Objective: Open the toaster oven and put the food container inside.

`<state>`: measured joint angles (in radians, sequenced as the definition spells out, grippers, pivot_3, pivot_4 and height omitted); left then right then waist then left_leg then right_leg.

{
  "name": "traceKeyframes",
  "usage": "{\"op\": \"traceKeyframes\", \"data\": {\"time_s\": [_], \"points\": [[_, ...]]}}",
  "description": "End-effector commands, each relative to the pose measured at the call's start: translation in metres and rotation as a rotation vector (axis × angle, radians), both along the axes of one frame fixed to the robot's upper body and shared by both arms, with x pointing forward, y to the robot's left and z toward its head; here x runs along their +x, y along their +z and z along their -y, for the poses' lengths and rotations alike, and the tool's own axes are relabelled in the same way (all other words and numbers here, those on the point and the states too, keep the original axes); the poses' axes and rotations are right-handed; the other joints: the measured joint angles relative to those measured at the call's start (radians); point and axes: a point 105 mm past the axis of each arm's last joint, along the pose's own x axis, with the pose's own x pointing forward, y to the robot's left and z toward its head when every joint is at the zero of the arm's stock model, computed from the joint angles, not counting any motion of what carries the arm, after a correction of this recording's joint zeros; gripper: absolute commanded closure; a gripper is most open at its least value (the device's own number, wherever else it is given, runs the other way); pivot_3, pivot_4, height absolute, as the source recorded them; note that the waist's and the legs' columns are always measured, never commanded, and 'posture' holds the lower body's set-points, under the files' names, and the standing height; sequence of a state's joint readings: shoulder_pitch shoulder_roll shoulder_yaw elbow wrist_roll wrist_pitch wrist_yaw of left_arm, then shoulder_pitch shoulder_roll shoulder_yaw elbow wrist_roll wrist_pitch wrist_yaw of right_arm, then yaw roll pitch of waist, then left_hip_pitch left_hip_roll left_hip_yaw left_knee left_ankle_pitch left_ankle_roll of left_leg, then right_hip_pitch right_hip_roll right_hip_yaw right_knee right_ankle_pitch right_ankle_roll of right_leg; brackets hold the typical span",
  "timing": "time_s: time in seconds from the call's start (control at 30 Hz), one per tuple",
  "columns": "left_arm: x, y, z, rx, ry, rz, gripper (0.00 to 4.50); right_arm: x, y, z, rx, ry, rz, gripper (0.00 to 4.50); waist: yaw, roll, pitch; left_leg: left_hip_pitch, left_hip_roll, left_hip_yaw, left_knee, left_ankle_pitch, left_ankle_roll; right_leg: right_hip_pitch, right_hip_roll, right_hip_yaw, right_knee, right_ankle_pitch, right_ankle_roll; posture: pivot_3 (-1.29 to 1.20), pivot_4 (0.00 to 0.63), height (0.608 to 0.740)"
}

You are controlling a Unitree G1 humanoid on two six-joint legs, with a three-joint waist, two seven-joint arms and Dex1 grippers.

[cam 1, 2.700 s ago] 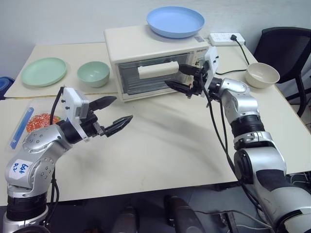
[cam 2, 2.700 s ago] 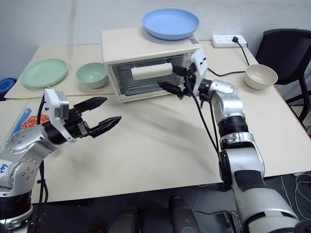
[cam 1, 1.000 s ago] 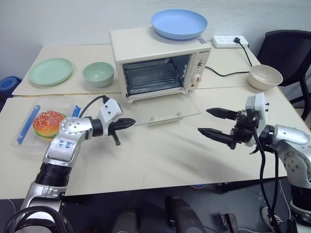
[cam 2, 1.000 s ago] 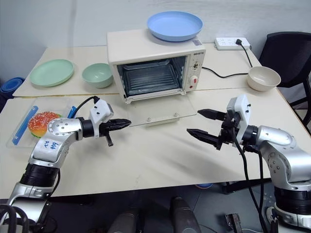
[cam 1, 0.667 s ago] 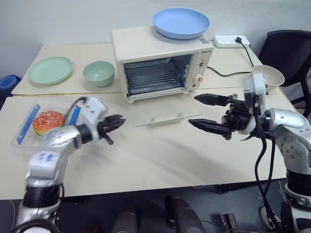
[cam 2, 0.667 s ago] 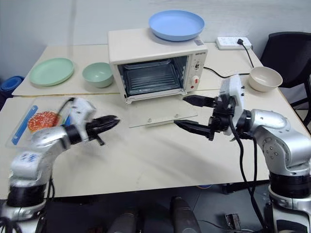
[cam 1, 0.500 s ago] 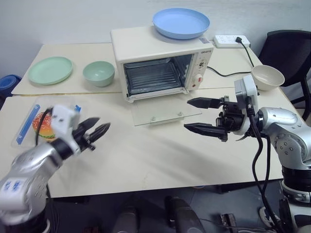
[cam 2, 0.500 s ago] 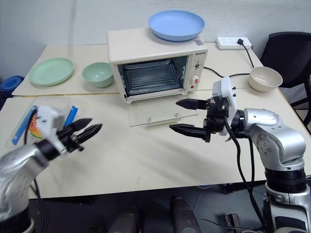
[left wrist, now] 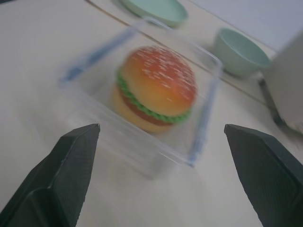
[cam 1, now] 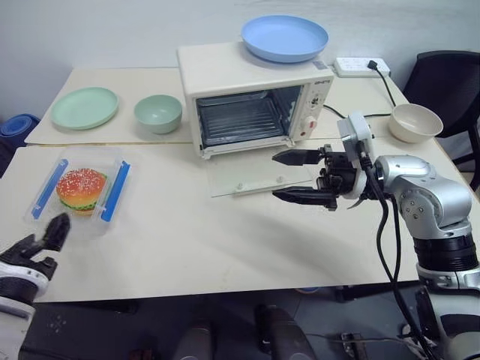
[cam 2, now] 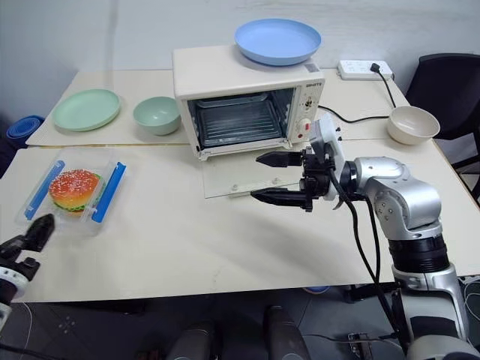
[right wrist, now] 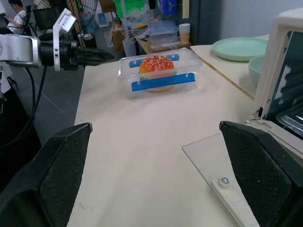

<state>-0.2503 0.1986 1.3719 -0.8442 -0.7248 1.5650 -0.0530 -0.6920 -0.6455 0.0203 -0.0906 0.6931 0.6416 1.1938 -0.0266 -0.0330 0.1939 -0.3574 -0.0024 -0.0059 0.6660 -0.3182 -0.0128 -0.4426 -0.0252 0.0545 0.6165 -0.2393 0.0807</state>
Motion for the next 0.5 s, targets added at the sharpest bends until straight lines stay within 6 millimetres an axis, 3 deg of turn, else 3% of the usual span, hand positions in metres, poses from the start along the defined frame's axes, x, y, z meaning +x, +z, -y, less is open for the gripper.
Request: {"op": "traceKeyframes", "data": {"time_s": [0.03,0.17,0.33,0.5], "points": [[0.004,-0.003,-0.01,-0.043,0.059,-0.04,0.03,-0.003,0.01,-0.002,0.021,0.016,0.052,0.0,-0.002,0.0,0.0,0.0,0.0,0.0,0.0,0.0,0.0,0.0,0.0,0.001,0.0,0.0,0.0,0.0,0.15,0.74],[0.026,-0.006,-0.015,-0.113,0.102,-0.076,0.03,-0.003,0.008,-0.001,0.032,-0.007,0.05,0.0,-0.002,-0.001,0.0,0.0,0.001,0.0,0.0,0.0,-0.001,0.0,-0.001,0.001,0.0,0.0,0.0,0.0,0.15,0.74],[0.028,-0.023,-0.032,-0.167,0.2,-0.195,0.03,-0.003,0.007,0.005,0.048,-0.072,0.055,0.0,-0.003,-0.001,0.0,0.001,0.003,0.001,-0.002,-0.002,-0.004,-0.001,-0.003,0.002,0.0,0.0,0.0,0.0,0.15,0.74],[0.032,-0.027,-0.035,-0.194,0.215,-0.227,1.21,-0.002,0.006,0.009,0.058,-0.12,0.058,0.0,-0.004,-0.002,-0.001,0.001,0.004,0.001,-0.002,-0.001,-0.005,-0.001,-0.002,0.002,0.001,0.0,-0.001,0.0,0.15,0.74]]}}
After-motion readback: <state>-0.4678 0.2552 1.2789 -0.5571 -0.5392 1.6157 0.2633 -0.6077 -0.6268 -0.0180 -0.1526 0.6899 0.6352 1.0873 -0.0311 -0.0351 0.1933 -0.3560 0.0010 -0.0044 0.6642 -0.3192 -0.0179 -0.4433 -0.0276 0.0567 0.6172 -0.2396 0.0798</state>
